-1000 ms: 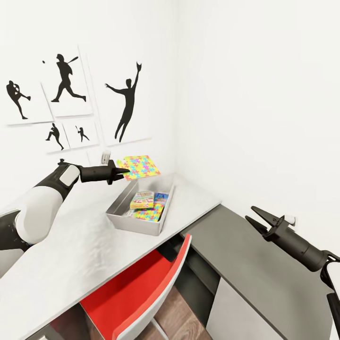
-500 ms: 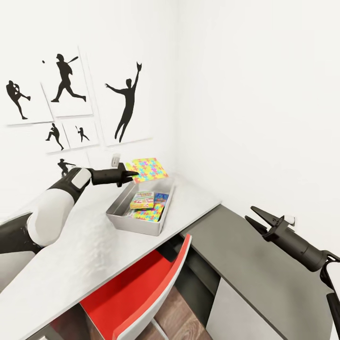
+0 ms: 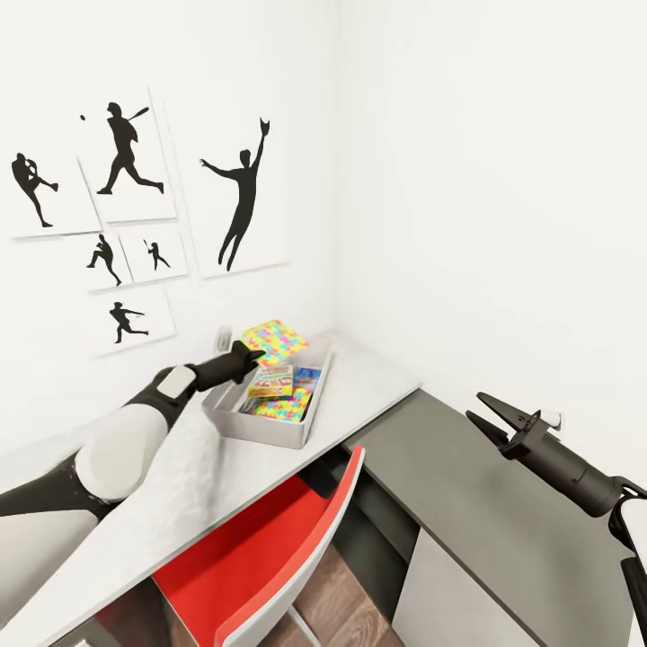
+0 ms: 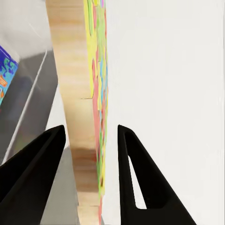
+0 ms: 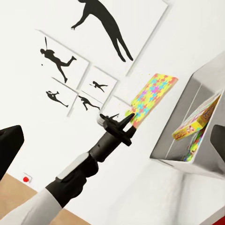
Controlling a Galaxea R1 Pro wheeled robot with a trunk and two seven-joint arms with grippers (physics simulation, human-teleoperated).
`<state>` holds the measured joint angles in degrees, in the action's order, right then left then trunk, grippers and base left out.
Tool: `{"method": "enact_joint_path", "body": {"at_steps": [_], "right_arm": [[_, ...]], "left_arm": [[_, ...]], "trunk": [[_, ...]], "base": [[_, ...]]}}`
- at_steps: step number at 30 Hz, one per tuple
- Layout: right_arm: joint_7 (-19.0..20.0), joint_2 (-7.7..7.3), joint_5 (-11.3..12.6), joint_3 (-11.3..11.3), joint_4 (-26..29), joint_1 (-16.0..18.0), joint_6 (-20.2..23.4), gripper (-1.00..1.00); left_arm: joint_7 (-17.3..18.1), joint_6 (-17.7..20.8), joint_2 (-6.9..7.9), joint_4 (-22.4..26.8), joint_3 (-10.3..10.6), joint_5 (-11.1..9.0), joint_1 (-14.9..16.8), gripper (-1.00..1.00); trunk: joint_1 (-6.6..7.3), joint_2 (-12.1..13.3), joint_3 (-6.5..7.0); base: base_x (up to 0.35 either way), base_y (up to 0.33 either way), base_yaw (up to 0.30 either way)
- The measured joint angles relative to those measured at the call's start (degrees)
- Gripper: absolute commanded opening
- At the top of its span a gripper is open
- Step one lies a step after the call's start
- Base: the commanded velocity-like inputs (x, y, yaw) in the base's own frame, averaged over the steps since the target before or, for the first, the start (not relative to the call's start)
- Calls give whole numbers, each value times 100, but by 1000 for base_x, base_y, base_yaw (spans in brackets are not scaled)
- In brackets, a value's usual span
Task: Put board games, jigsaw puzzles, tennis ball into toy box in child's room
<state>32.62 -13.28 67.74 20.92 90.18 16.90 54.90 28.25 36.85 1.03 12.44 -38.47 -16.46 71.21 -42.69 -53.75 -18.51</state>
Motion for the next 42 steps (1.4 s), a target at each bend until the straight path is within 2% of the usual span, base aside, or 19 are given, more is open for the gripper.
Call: {"method": "enact_joint_path", "body": {"at_steps": [3, 6, 9, 12, 15, 18, 22, 34, 42], "right_arm": [[0, 0, 1, 1, 0, 0, -5, 100], [0, 0, 1, 1, 0, 1, -5, 100], [0, 0, 1, 1, 0, 1, -3, 100], [0, 0, 1, 1, 0, 1, -7, 100], [3, 0, 1, 7, 0, 1, -2, 100], [5, 0, 1, 9, 0, 1, 0, 100], [1, 0, 1, 10, 0, 0, -5, 100], [0, 0, 1, 2, 0, -2, -8, 100], [0, 0, 1, 1, 0, 1, -9, 100]], "left_arm": [[-298, -78, -107, -8, -304, -111, -31, -100], [-761, -133, -267, -18, -437, -165, -41, -100], [-1035, -317, -403, -17, -530, -230, -40, -100], [-1432, -583, -500, -18, -774, -403, -43, -100], [-1808, -679, -614, -19, -952, -539, -41, -100], [-2039, -846, -668, -18, -1044, -603, -42, -100], [-2107, -1112, -686, -18, -1071, -627, -45, -100], [-2224, -1599, -754, -19, -1084, -646, -40, -100], [-2252, -1841, -960, -43, -1086, -643, -40, -100]], "trunk": [[0, 0, 0], [0, 0, 0], [0, 0, 0], [0, 0, 0], [0, 0, 0], [0, 0, 0], [0, 0, 0], [0, 0, 0], [0, 0, 0]], "base": [[0, 0, 0], [0, 0, 0], [0, 0, 0], [0, 0, 0], [0, 0, 0], [0, 0, 0], [0, 0, 0], [0, 0, 0], [0, 0, 0]]}}
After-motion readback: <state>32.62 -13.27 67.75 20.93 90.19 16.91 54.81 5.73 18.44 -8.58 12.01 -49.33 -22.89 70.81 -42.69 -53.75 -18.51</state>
